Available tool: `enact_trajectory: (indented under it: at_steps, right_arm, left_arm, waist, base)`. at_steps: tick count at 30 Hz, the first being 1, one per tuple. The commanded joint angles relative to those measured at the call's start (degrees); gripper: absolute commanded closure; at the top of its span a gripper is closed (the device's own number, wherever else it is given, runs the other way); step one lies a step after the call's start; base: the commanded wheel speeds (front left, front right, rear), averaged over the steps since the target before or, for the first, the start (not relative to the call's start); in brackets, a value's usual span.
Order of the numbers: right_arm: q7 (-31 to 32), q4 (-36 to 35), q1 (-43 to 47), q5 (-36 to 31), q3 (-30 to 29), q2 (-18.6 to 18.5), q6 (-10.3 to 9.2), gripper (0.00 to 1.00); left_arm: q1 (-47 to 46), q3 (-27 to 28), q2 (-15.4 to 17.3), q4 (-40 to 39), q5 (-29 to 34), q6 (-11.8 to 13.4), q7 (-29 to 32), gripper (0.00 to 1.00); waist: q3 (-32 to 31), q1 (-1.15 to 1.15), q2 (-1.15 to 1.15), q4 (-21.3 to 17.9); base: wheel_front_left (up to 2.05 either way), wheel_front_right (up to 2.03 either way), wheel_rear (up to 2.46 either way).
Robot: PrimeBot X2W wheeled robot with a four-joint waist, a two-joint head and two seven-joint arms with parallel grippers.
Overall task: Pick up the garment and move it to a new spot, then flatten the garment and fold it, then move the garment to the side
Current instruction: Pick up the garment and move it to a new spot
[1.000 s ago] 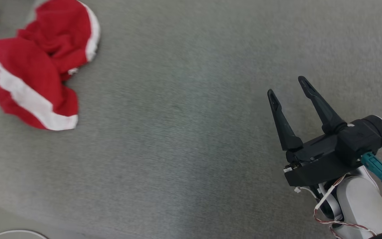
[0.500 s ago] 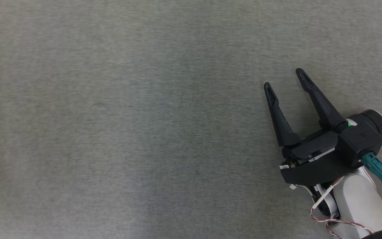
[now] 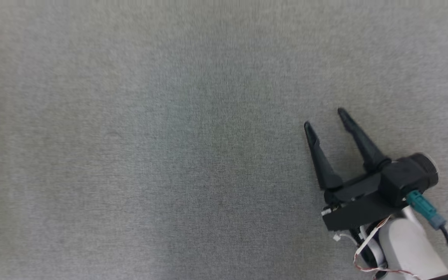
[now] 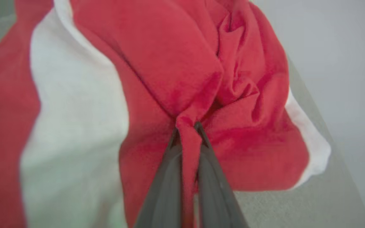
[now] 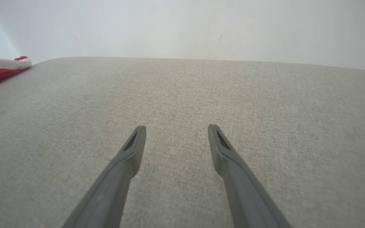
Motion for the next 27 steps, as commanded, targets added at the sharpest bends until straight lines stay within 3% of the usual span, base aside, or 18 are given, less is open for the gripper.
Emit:
enact_trajectory:
  at_steps: [1, 11, 15, 19, 27]
  right_arm:
    - [-0.33, 0.13, 0.75, 0.26, 0.04, 0.34, -0.17, 0.0]
    - [-3.46, 6.85, 5.59, 2.46, 0.32, 3.15, -0.17, 0.0]
    - [-4.08, 8.36, 7.2, 3.09, 0.98, 4.08, -0.17, 0.0]
    - [-4.42, 9.13, 8.01, 3.46, 1.55, 4.73, -0.17, 0.0]
    - [-4.03, 8.33, 7.69, 3.1, 1.59, 4.97, -0.17, 0.0]
  left_arm:
    - [-0.02, -0.09, 0.93, -0.51, 0.14, -0.29, 0.2, 1.0]
    - [-4.91, -7.39, 3.12, -9.25, 2.16, -5.25, 5.46, 1.0]
    - [-6.59, -11.01, 0.33, -14.55, 1.39, -5.66, 8.45, 1.0]
    - [-6.09, -14.94, -4.46, -21.38, 1.17, -4.12, 11.41, 1.0]
    - [-1.71, -21.53, -12.33, -30.14, 0.12, -3.19, 14.34, 1.0]
  waist:
    - [-5.57, 0.0, 0.0, 0.47]
    - [-20.72, 0.0, 0.0, -1.27]
    - [-25.5, 0.0, 0.0, -3.26]
    - [-28.37, 0.0, 0.0, -6.13]
    - [-28.14, 0.0, 0.0, -14.11]
  base:
    - [0.0, 0.0, 0.0]
    - [0.0, 0.0, 0.0]
    - [0.0, 0.0, 0.0]
    - [0.0, 0.0, 0.0]
    - [0.0, 0.0, 0.0]
